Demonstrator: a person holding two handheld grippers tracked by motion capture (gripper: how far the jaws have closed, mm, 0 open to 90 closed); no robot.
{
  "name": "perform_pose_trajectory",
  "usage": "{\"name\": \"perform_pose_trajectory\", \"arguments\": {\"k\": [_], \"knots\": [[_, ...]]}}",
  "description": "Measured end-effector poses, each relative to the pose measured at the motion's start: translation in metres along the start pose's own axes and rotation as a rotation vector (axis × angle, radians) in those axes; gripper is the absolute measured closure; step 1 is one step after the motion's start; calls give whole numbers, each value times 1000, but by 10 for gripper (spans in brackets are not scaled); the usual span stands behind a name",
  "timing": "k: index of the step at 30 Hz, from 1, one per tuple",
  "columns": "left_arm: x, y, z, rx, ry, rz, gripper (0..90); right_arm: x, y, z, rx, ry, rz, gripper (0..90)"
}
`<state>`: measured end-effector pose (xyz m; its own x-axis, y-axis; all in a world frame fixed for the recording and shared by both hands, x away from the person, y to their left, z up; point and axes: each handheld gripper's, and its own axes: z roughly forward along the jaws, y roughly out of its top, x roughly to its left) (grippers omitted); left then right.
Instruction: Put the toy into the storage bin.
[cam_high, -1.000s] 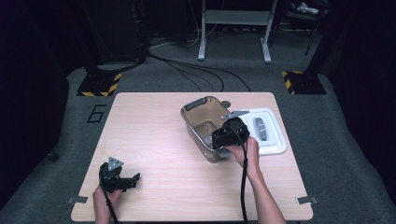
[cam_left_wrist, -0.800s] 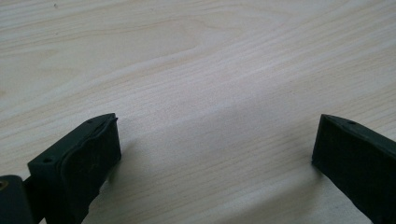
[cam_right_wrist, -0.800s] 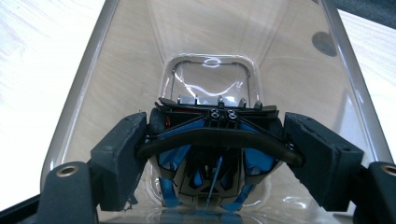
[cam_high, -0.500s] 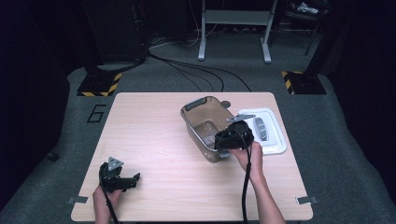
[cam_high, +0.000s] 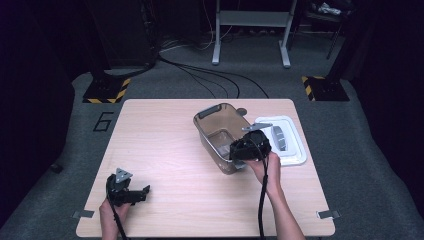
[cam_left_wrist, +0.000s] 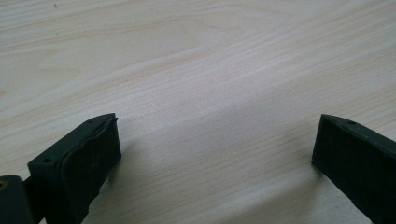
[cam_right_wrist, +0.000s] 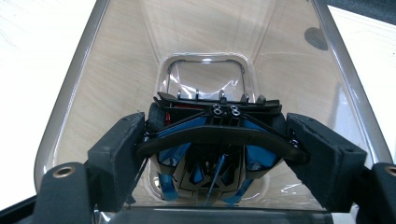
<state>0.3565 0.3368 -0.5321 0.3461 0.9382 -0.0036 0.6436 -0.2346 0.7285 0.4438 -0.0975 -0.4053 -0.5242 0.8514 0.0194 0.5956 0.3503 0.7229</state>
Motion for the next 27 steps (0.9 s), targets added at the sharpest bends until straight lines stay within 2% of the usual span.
{"name": "perform_pose_trajectory", "arguments": {"k": [7,27], "knots": [[0,0,0,1,1,2,12,0,0,1,5,0,-5,203],[0,0,0,1,1,2,11,-4,-2,-2,10,18,-13,69]]}}
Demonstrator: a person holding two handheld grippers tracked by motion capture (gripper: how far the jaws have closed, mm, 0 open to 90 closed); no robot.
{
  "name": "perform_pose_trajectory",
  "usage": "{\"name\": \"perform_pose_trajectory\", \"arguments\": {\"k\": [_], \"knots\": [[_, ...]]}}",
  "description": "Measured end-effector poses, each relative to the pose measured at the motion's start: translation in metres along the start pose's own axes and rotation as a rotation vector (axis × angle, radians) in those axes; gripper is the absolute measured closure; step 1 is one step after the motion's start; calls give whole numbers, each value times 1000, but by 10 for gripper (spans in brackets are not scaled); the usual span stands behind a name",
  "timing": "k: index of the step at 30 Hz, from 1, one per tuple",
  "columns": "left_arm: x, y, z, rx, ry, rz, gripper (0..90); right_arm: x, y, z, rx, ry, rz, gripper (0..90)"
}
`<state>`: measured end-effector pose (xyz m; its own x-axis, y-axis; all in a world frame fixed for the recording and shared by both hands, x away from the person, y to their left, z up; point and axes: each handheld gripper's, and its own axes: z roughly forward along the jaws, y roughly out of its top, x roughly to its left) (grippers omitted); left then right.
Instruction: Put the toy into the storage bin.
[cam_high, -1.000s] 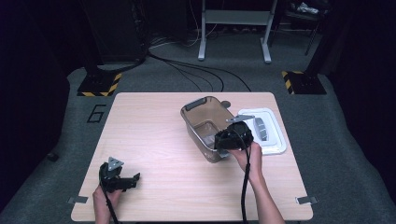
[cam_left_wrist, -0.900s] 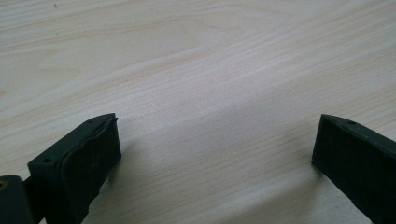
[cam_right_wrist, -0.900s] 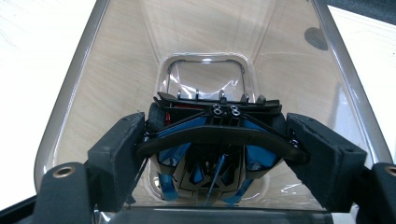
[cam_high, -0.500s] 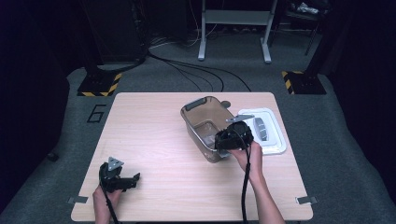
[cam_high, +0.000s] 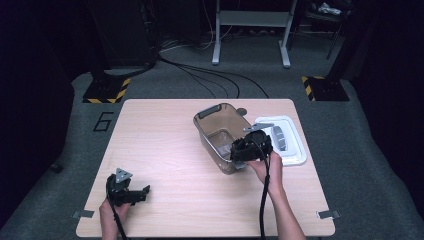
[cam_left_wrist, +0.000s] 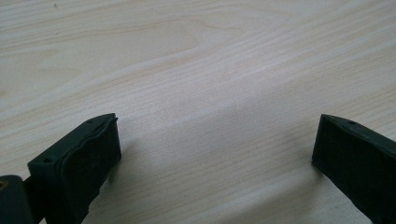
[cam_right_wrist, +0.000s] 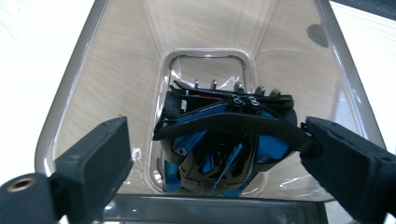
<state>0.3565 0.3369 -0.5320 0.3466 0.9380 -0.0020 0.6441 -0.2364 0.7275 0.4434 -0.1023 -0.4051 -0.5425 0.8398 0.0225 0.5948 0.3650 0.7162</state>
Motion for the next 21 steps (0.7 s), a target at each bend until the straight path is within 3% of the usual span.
{"name": "perform_pose_trajectory", "arguments": {"k": [5,21], "knots": [[0,0,0,0,0,0,11,2,0,0,1,22,-15,0],[0,0,0,0,-2,-3,11,9,-2,-4,-5,41,-47,0]]}}
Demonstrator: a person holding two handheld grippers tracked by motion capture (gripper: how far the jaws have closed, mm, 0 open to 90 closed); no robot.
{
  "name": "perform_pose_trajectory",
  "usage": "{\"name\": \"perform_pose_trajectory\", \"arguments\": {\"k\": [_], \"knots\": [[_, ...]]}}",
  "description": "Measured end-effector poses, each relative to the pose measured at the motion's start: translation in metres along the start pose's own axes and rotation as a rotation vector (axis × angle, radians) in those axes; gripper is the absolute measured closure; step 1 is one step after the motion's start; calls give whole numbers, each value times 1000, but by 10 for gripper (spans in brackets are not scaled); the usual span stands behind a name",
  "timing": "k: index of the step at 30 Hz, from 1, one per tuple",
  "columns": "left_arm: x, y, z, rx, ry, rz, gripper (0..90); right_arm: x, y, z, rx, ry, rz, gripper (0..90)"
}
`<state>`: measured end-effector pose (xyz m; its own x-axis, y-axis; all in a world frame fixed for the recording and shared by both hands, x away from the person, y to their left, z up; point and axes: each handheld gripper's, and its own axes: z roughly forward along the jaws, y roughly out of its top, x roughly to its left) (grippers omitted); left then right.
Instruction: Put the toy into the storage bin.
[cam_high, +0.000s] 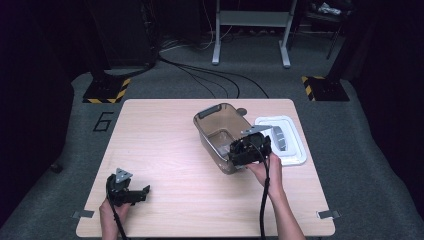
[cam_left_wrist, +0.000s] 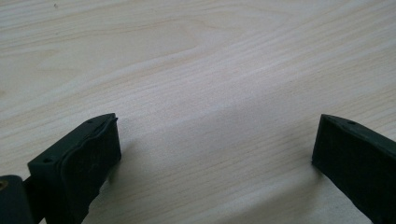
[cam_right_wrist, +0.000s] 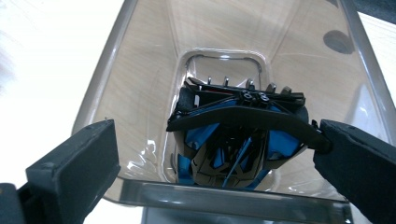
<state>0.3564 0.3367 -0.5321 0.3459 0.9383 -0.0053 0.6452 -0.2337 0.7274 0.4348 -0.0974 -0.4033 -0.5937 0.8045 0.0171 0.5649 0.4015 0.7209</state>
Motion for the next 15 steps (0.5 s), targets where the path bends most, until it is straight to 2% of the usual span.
{"name": "perform_pose_trajectory", "arguments": {"k": [10,15], "knots": [[0,0,0,0,0,0,12,-2,-1,-2,-1,-11,5,0],[0,0,0,0,0,0,11,-1,-5,-11,-5,-15,-2,0]]}}
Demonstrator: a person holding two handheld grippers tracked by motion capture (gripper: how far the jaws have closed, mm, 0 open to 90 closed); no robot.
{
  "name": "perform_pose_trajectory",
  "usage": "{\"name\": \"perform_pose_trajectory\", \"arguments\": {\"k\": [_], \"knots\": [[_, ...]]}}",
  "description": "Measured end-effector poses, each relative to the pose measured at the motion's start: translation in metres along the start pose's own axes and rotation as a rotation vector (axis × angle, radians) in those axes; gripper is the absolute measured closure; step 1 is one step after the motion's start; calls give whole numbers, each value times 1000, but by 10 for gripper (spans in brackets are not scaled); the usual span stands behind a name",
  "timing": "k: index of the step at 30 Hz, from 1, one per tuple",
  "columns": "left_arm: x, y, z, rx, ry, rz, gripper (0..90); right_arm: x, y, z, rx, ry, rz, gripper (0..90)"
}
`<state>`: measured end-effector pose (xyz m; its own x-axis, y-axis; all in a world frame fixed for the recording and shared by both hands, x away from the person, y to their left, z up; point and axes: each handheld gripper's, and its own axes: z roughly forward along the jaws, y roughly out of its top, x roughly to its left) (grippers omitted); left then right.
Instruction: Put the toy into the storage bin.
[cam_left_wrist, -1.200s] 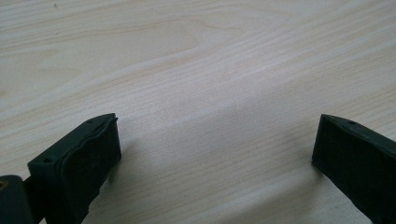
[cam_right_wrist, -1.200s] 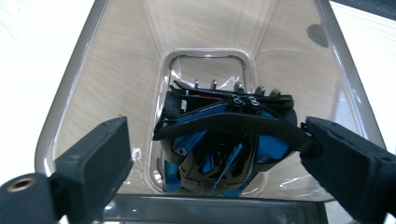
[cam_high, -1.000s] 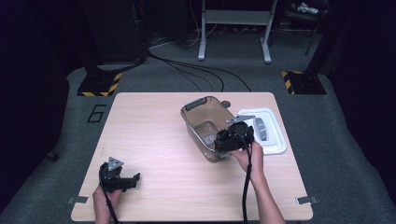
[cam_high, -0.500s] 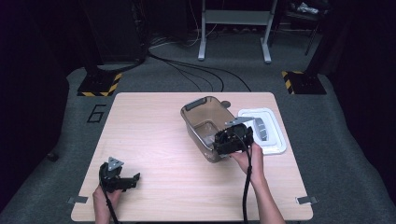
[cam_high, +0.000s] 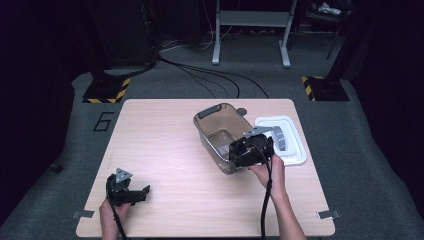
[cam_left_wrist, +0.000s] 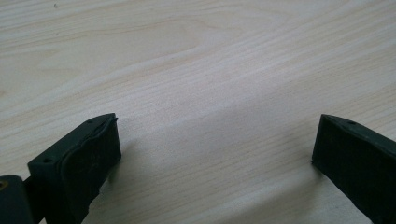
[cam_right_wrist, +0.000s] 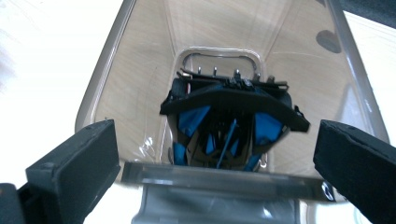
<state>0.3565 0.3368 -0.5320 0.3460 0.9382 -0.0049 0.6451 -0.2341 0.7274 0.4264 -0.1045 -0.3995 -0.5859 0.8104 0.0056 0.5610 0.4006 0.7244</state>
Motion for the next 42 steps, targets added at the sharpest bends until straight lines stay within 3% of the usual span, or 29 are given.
{"name": "perform_pose_trajectory", "arguments": {"k": [12,17,19,25,28,30,31,33,36,42], "knots": [[0,0,0,-1,0,0,11,-13,-17,-33,-48,-28,13,0],[0,0,0,-1,0,1,11,-27,-26,-46,-71,-66,40,0],[0,0,0,0,0,0,11,-39,-32,-52,-78,-87,72,0],[0,0,0,0,0,0,11,-63,-43,-56,-90,-130,122,0],[0,0,0,-1,1,1,11,-83,-52,-51,-77,-166,161,0],[0,0,0,0,0,0,11,-88,-54,-48,-71,-172,173,0],[0,0,0,-1,1,1,11,-97,-57,-40,-50,-191,193,0],[0,0,0,-1,1,1,11,-103,-59,-35,-36,-200,190,0],[0,0,0,0,0,0,11,-118,-63,-15,-14,-212,224,7],[0,0,0,0,0,0,11,-130,-63,6,-8,-237,242,55]]}}
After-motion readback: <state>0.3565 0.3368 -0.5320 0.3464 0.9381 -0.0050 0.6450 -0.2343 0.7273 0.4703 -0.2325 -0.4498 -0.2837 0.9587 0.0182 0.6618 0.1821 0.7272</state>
